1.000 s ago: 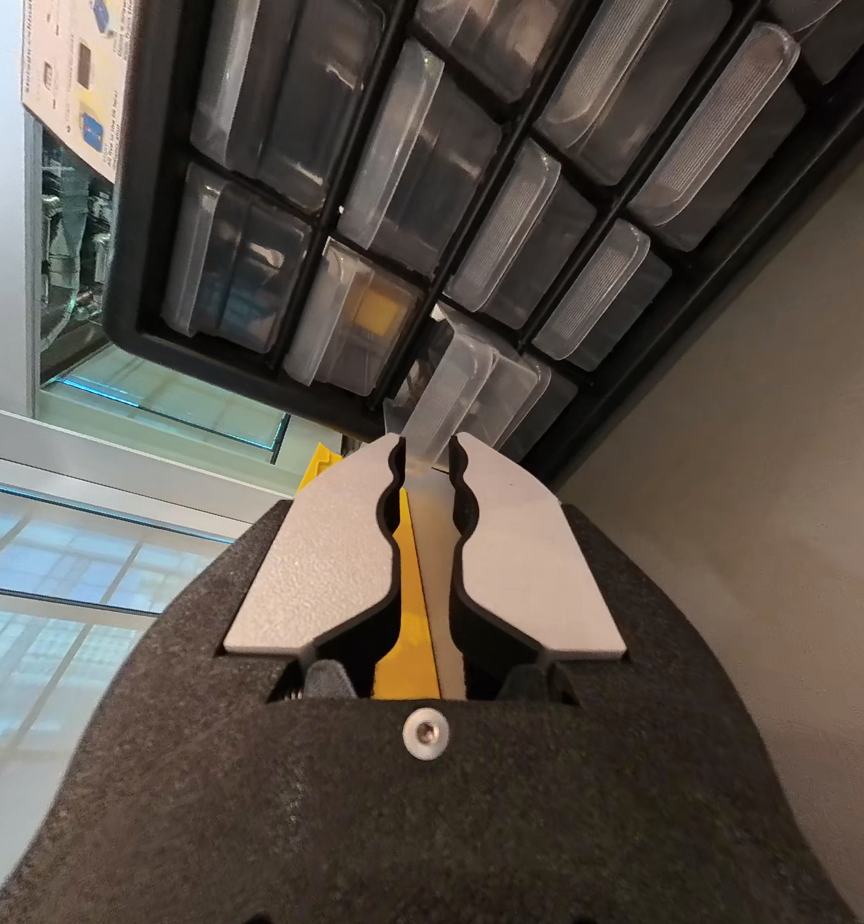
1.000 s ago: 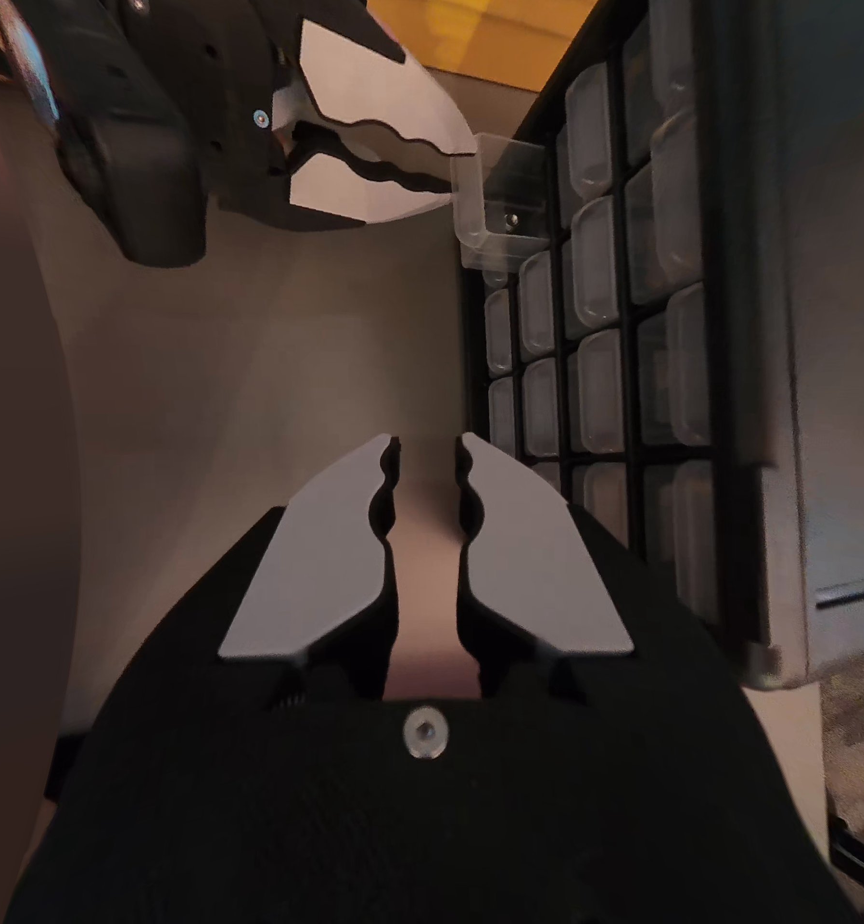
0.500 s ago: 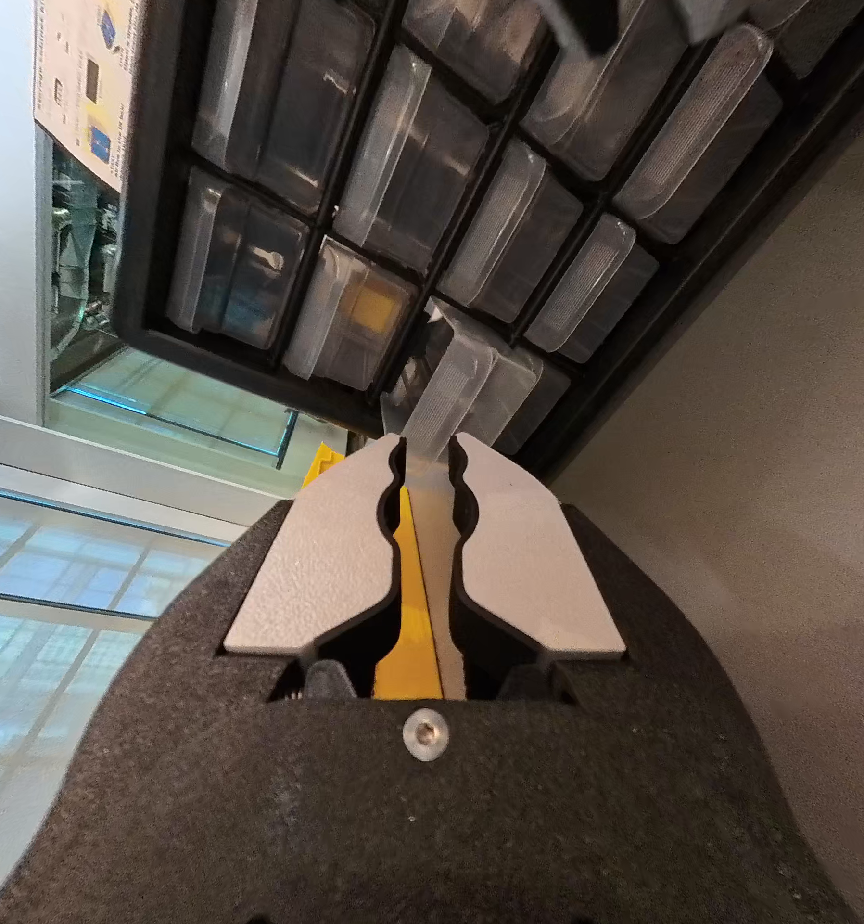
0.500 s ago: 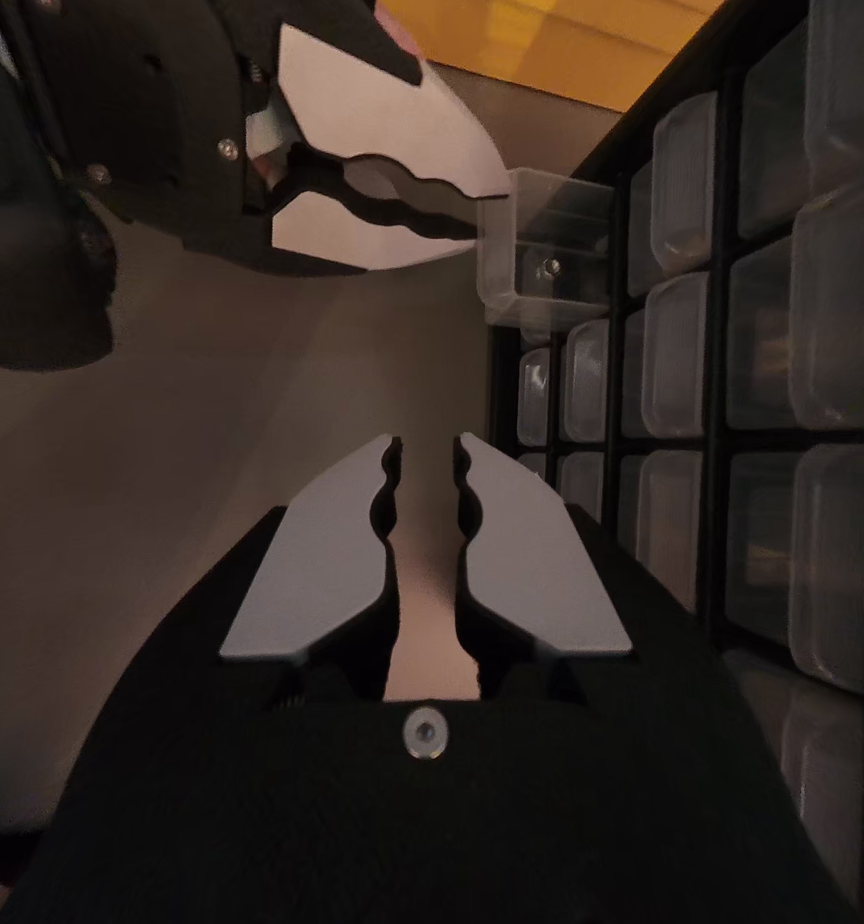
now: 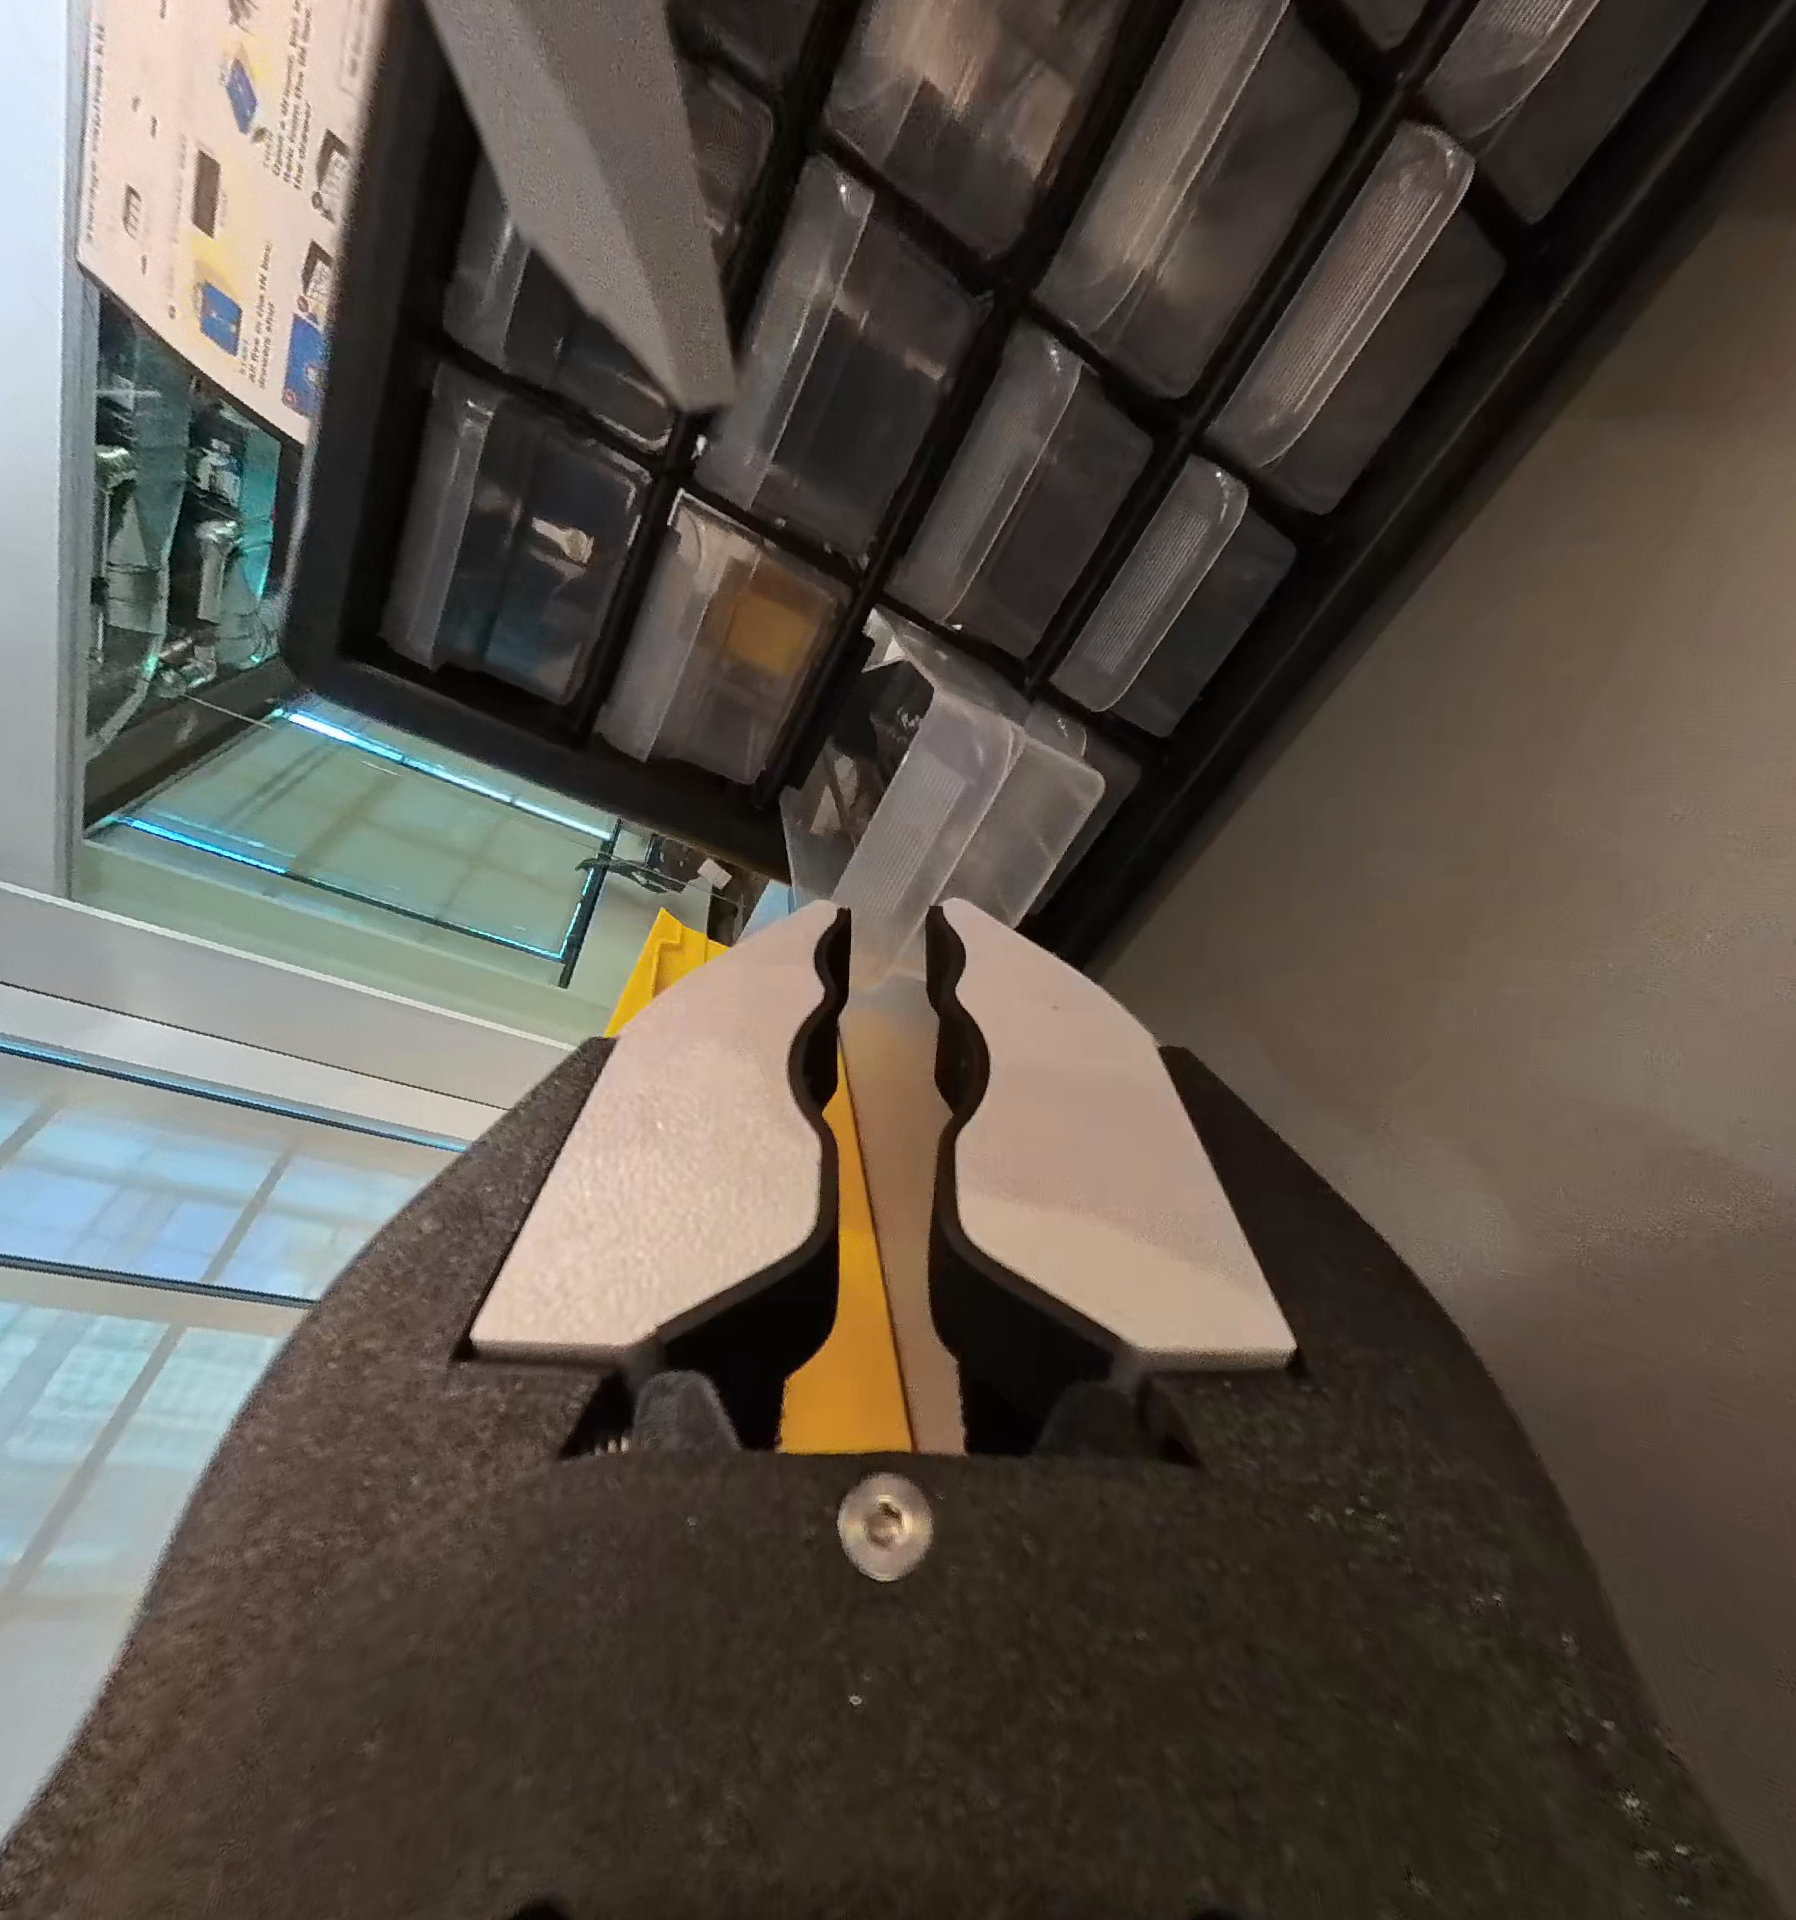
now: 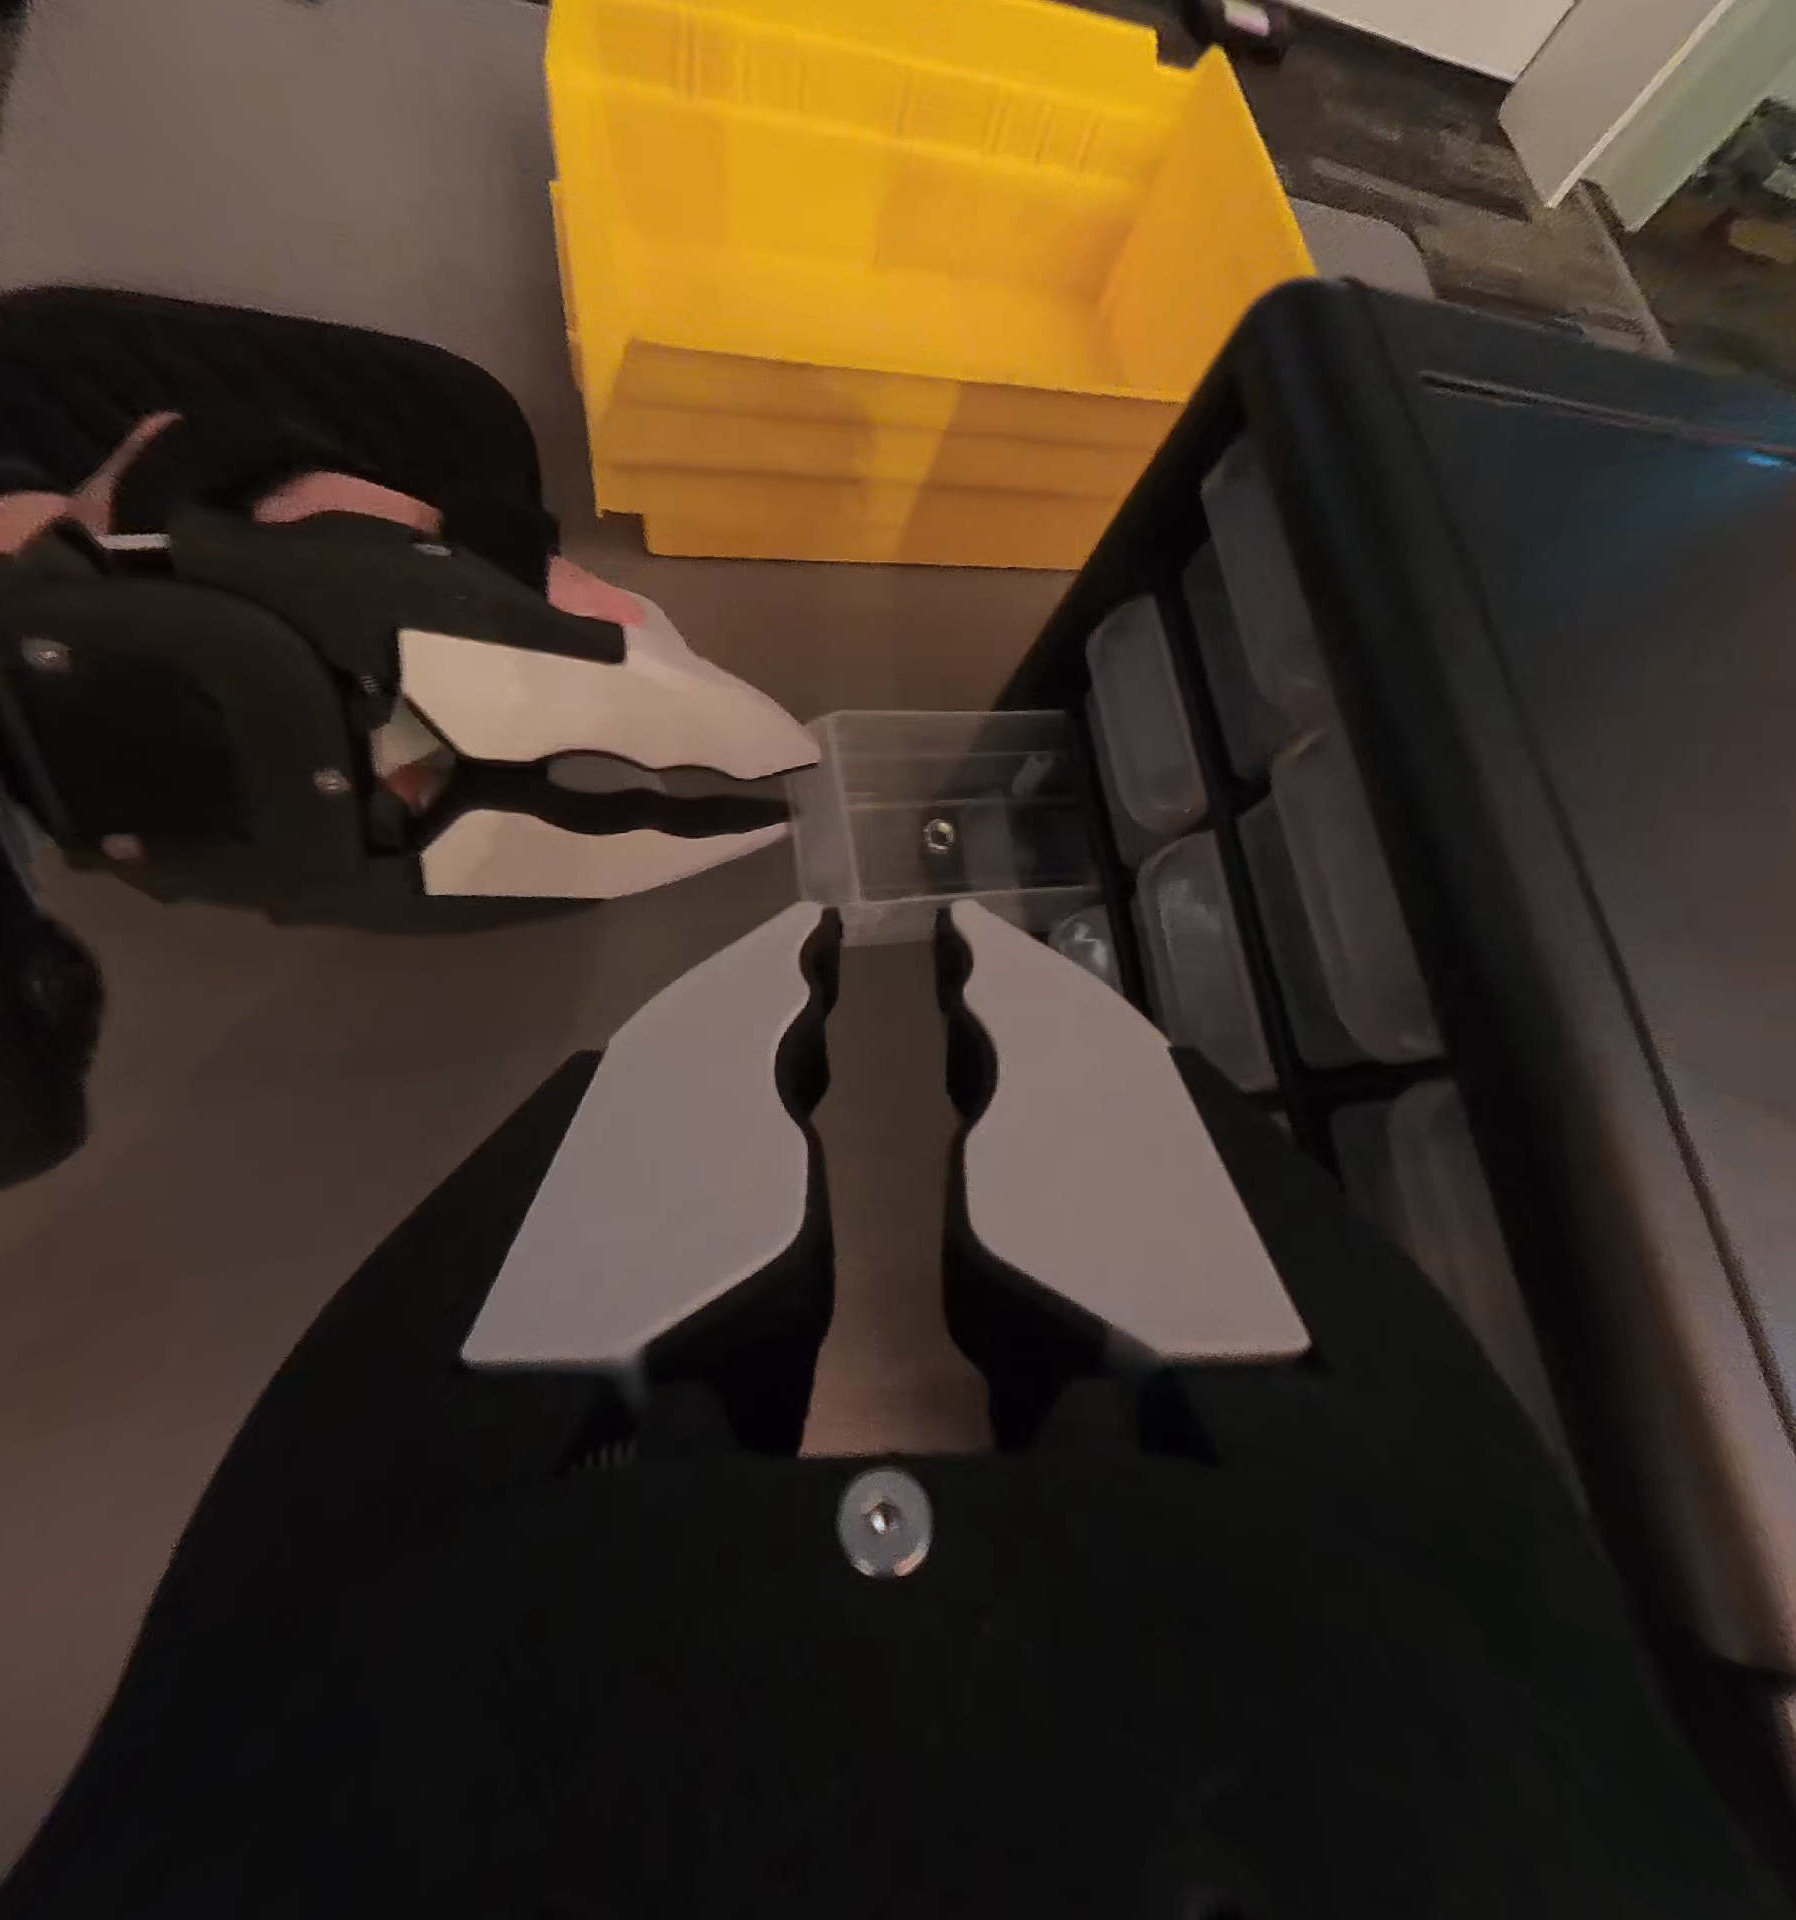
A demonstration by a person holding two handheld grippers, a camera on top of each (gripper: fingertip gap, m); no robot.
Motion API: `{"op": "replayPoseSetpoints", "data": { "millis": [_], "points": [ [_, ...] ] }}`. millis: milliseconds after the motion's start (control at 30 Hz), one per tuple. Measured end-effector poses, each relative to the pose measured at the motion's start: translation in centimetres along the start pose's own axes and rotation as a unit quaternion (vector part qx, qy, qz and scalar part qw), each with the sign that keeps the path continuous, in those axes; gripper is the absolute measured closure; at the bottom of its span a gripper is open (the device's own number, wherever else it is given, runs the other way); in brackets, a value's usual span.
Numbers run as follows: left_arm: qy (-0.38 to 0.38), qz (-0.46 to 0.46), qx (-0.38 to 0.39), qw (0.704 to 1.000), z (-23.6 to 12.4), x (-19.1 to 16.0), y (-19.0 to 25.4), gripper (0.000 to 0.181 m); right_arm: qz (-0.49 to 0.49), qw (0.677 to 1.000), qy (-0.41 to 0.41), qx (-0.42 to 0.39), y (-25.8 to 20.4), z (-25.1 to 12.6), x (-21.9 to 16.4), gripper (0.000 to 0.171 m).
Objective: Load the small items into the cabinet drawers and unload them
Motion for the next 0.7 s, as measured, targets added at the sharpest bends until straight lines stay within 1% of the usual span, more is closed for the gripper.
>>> {"op": "replayPoseSetpoints", "data": {
  "millis": [67,100,200,300,367,500,600,700],
  "points": [
    [0.001,0.008,0.002,1.000,-0.3,0.0,0.0,0.168,-0.031,0.999,-0.022,-0.036,0.2,1.2,0.5,0.152],
    [0.001,0.012,0.003,1.000,-0.5,0.0,0.0,0.168,-0.039,0.998,-0.033,-0.034,0.0,2.1,0.8,0.152],
    [-0.001,0.032,0.010,0.999,-0.8,-0.1,0.2,0.169,-0.045,0.997,-0.063,-0.008,-0.2,5.2,1.7,0.152],
    [-0.003,0.032,0.011,0.999,-1.1,-0.4,0.3,0.169,-0.059,0.989,-0.135,0.027,0.2,7.6,1.3,0.152],
    [-0.001,0.022,0.005,1.000,-1.2,-0.5,0.4,0.169,-0.071,0.981,-0.173,0.057,0.2,8.4,1.0,0.152],
    [0.000,0.022,0.001,1.000,-1.3,-0.4,0.4,0.169,-0.064,0.968,-0.220,0.105,-0.1,9.4,0.8,0.152],
    [0.001,0.024,-0.003,1.000,-1.4,-0.3,0.6,0.169,-0.090,0.955,-0.263,0.102,-0.3,9.9,0.2,0.151],
    [0.003,0.022,-0.007,1.000,-1.5,-0.3,0.6,0.169,-0.112,0.947,-0.280,0.107,-0.8,10.0,-0.2,0.149]
  ]
}}
Point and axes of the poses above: each gripper's, where its closed fingertips meet, z out along the fingers, x out of its top, y = z × x across the jaws, the point moved 4 cm from there along -z, back along the fingers, and after that the axes turned 6 degrees about -x, right-handed, at the moved point
